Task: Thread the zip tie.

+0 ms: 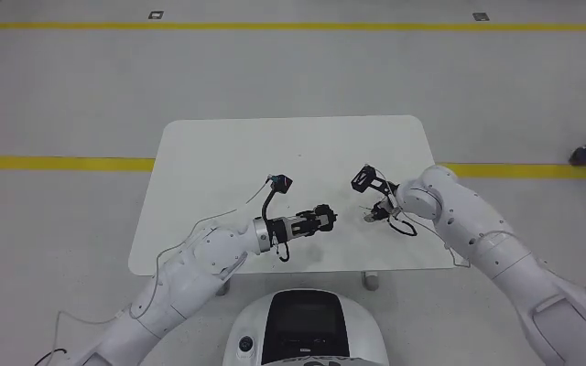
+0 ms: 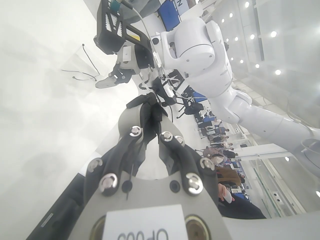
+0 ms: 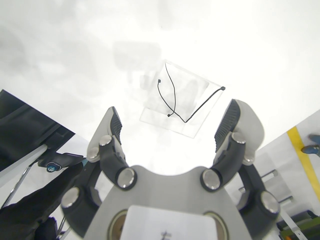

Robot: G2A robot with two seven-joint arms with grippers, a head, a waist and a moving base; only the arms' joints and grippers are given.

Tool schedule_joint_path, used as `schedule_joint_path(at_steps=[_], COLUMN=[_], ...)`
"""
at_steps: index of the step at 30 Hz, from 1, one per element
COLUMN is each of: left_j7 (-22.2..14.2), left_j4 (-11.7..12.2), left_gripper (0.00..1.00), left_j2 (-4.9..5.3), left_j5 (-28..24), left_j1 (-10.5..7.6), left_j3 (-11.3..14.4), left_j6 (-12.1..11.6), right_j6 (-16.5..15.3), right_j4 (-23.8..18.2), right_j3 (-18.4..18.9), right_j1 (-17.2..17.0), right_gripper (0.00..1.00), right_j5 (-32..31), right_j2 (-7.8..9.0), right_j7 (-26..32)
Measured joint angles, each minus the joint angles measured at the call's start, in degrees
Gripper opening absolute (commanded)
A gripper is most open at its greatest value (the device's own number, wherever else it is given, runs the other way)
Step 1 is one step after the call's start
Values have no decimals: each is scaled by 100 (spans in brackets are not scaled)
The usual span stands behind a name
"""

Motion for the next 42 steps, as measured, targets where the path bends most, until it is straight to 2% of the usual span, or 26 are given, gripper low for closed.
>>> schedule_joint_path(at_steps=[6, 12, 21, 30, 32, 33, 34, 38, 42], left_j7=[0, 0, 0, 0, 0, 0, 0, 0, 0], left_j4=[0, 0, 0, 0, 0, 0, 0, 0, 0], left_gripper=[0, 0, 0, 0, 0, 0, 0, 0, 0], left_j2=[0, 0, 0, 0, 0, 0, 0, 0, 0], left_j5=[0, 0, 0, 0, 0, 0, 0, 0, 0], left_j1=[0, 0, 0, 0, 0, 0, 0, 0, 0], left_j3=[0, 0, 0, 0, 0, 0, 0, 0, 0], left_j6=[0, 0, 0, 0, 0, 0, 0, 0, 0], right_j6=[7, 0, 34, 0, 0, 0, 0, 0, 0], right_j4=[26, -95, -79, -468, -496, -493, -476, -392, -288], right_j3=[68, 181, 225, 441, 450, 447, 432, 292, 30], right_j1=[-79, -187, -236, -428, -429, -424, -410, -328, -188], right_gripper=[100, 100, 100, 100, 85, 63, 51, 41, 37], right_j5=[-36, -104, -142, -421, -420, -404, -372, -241, -164], right_j2=[13, 106, 114, 327, 371, 385, 400, 421, 413], right_j7=[-179, -175, -295, -337, -302, -301, -310, -372, -445])
